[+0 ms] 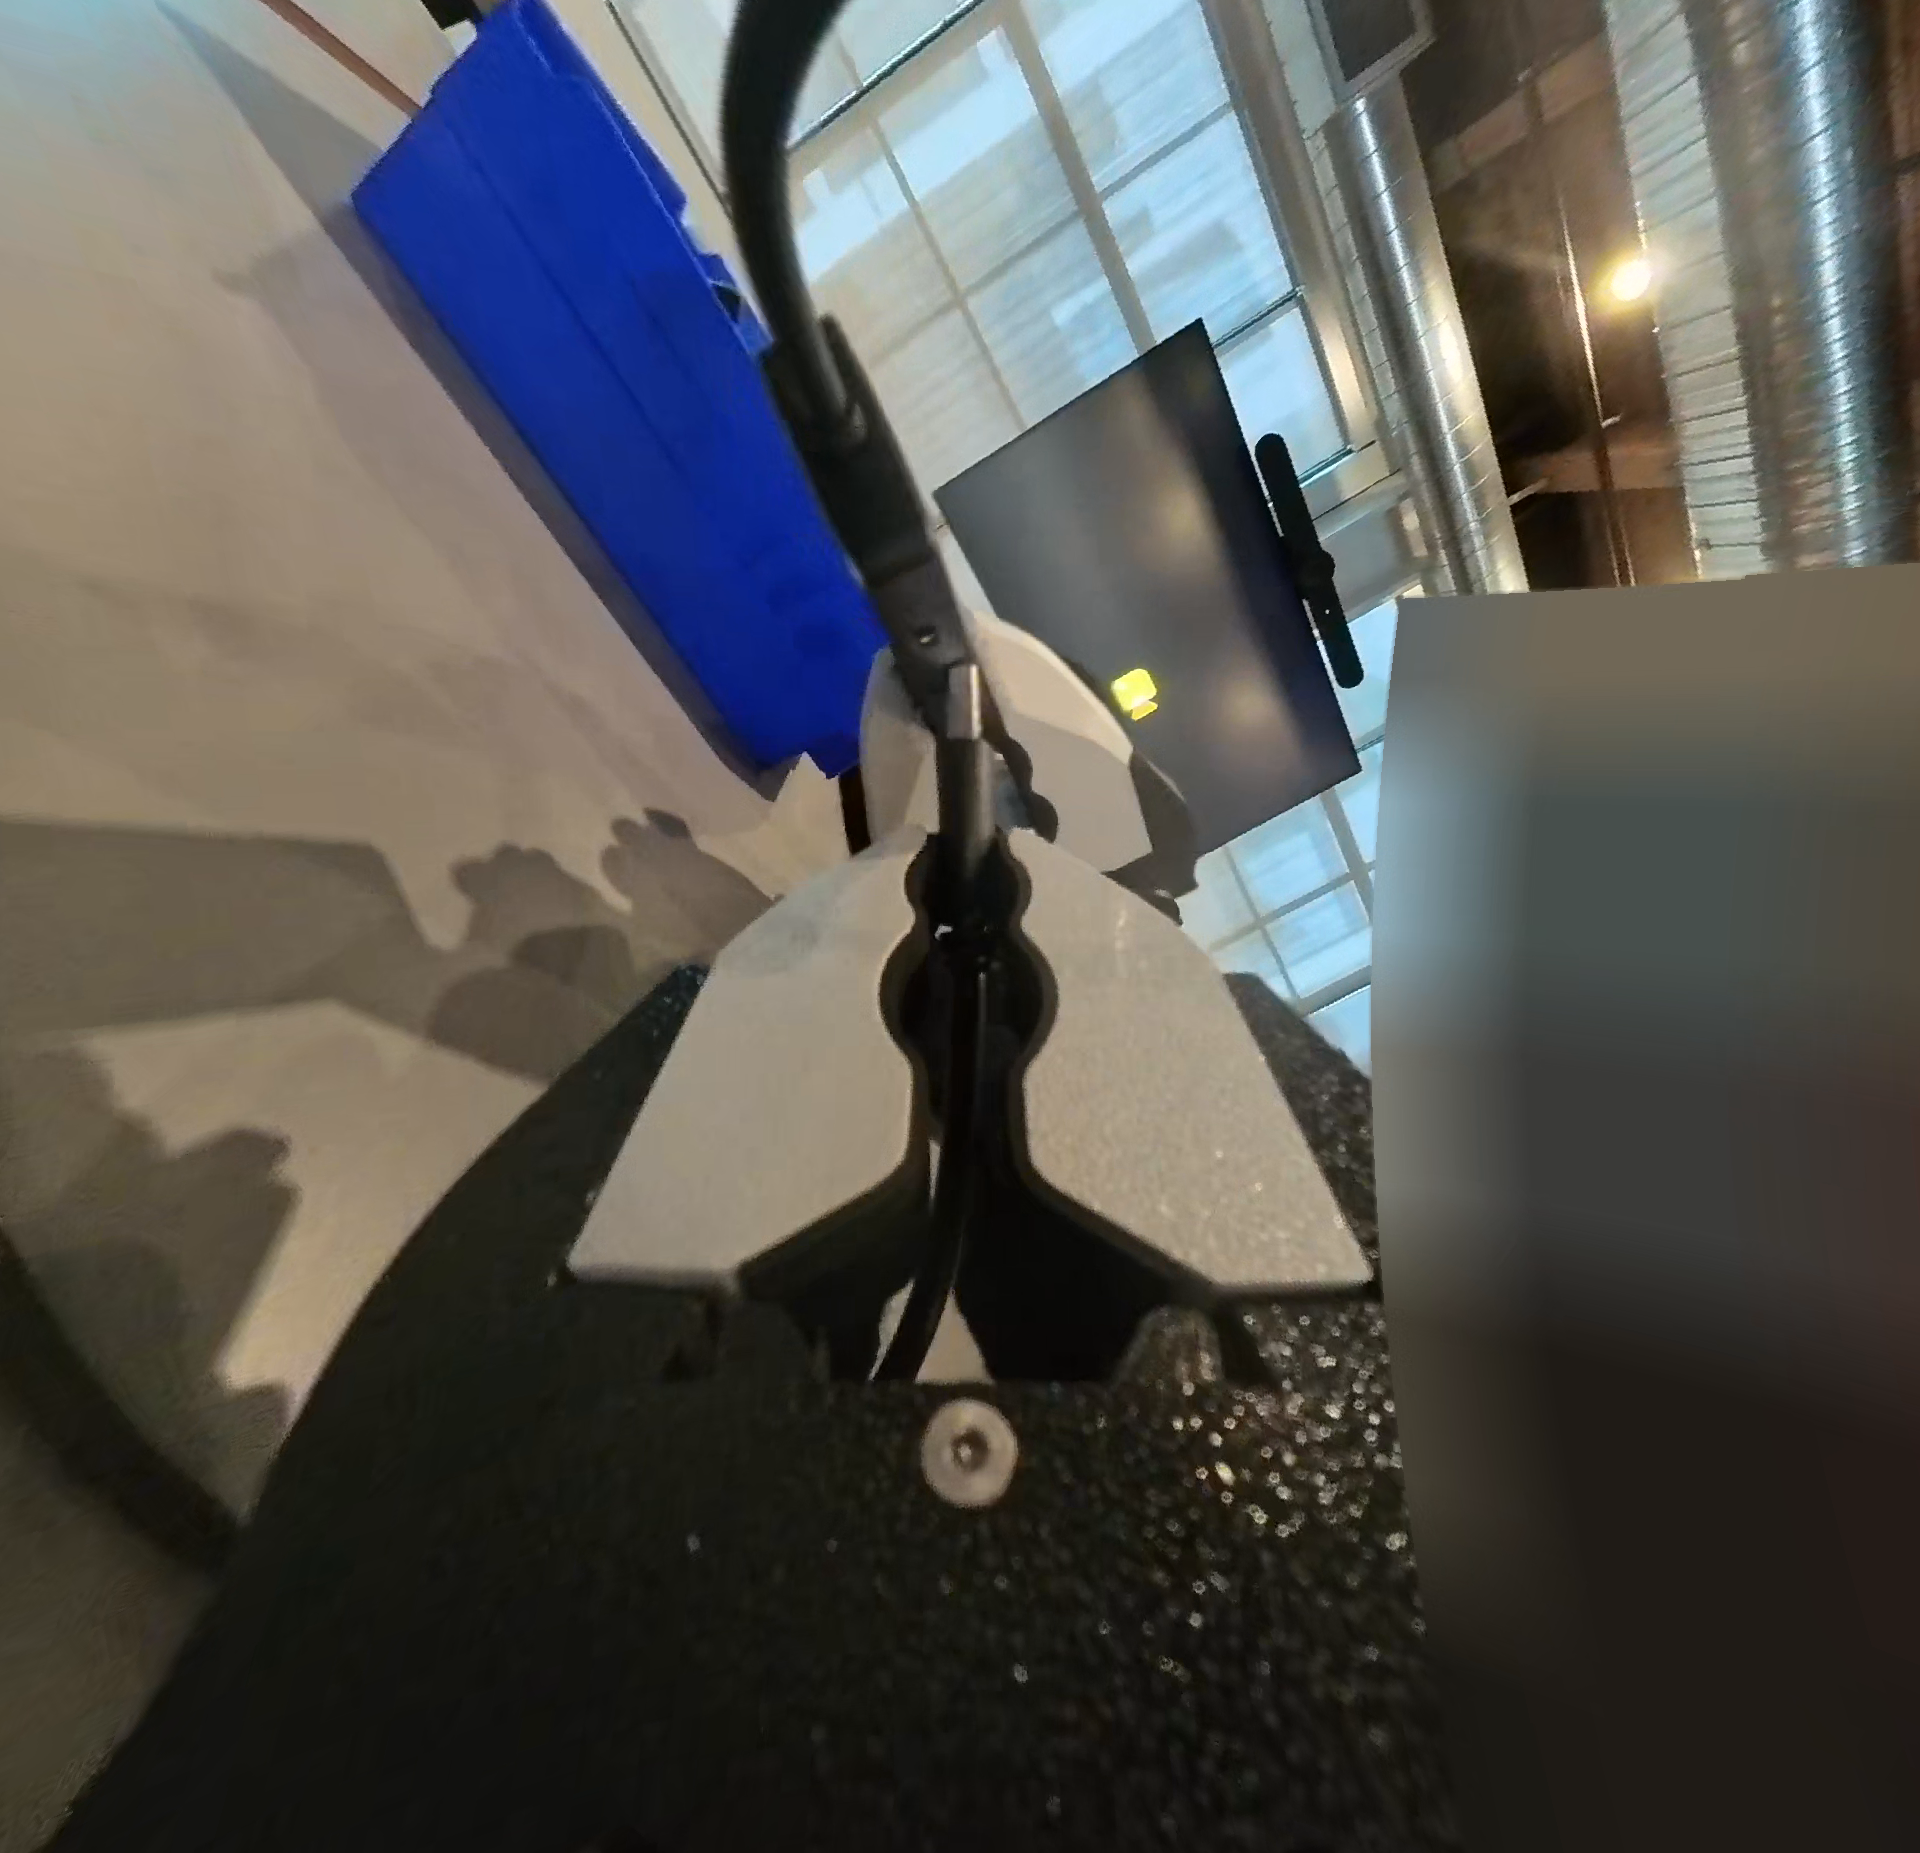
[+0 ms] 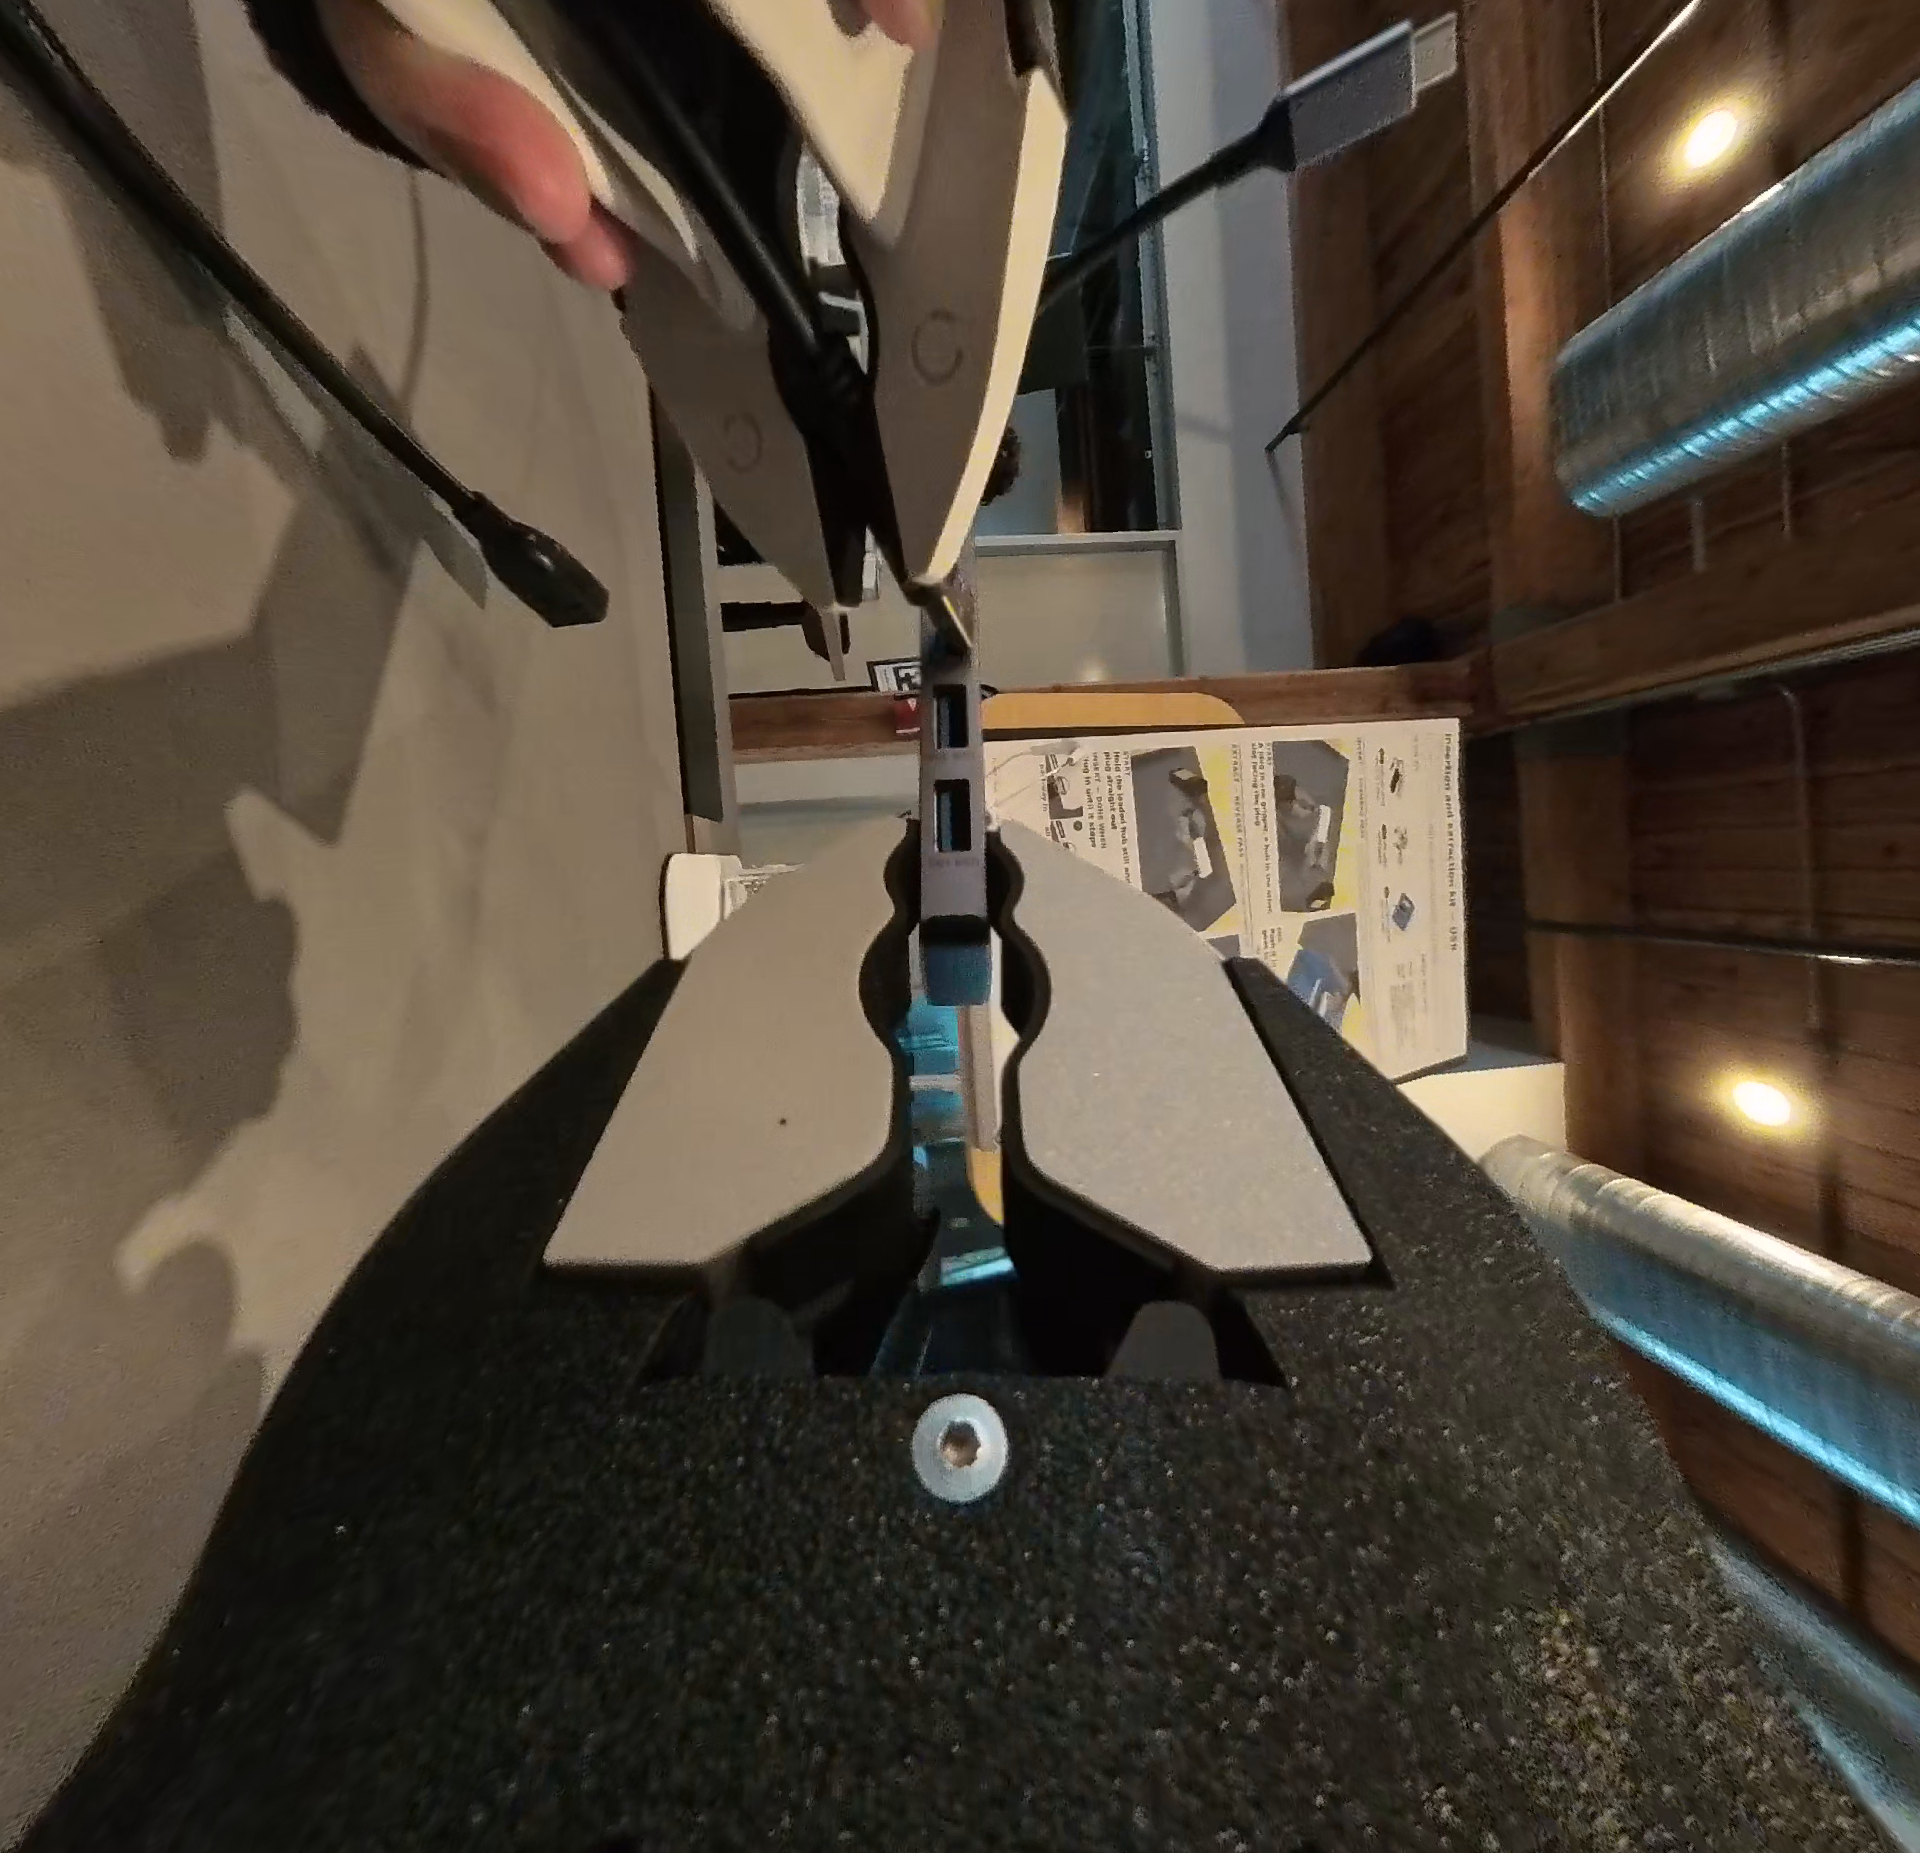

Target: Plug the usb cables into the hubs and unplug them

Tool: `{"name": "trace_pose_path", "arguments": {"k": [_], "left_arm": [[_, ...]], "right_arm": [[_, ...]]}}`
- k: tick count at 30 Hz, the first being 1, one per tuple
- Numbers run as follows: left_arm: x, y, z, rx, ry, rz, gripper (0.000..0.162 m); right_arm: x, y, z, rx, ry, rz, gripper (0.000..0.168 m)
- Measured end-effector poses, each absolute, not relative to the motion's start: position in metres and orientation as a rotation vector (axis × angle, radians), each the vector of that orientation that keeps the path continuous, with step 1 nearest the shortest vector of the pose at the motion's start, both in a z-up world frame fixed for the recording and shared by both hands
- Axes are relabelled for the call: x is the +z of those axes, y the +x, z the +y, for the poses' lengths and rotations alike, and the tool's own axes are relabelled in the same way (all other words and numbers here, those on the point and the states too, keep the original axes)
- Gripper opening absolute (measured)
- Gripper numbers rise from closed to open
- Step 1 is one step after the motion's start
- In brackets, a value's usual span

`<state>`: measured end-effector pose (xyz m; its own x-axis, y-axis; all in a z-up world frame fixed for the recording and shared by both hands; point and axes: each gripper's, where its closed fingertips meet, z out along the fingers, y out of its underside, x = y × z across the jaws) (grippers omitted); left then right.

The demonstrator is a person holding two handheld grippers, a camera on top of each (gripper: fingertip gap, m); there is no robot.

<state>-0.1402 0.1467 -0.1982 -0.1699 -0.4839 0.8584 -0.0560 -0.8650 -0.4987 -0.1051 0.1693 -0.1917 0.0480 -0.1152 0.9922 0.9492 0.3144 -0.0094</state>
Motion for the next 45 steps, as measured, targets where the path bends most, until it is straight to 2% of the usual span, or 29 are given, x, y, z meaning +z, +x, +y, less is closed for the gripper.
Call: {"name": "trace_pose_path", "arguments": {"k": [34, 45], "left_arm": [[-0.207, -0.141, 0.15, -2.252, -1.823, 0.564, 0.008], [-0.198, -0.142, 0.133, -2.369, -1.731, 0.706, 0.009]], "right_arm": [[-0.205, -0.113, 0.159, -1.032, -0.787, -1.344, 0.012], [-0.193, -0.109, 0.146, -1.074, -0.593, -1.37, 0.011]]}}
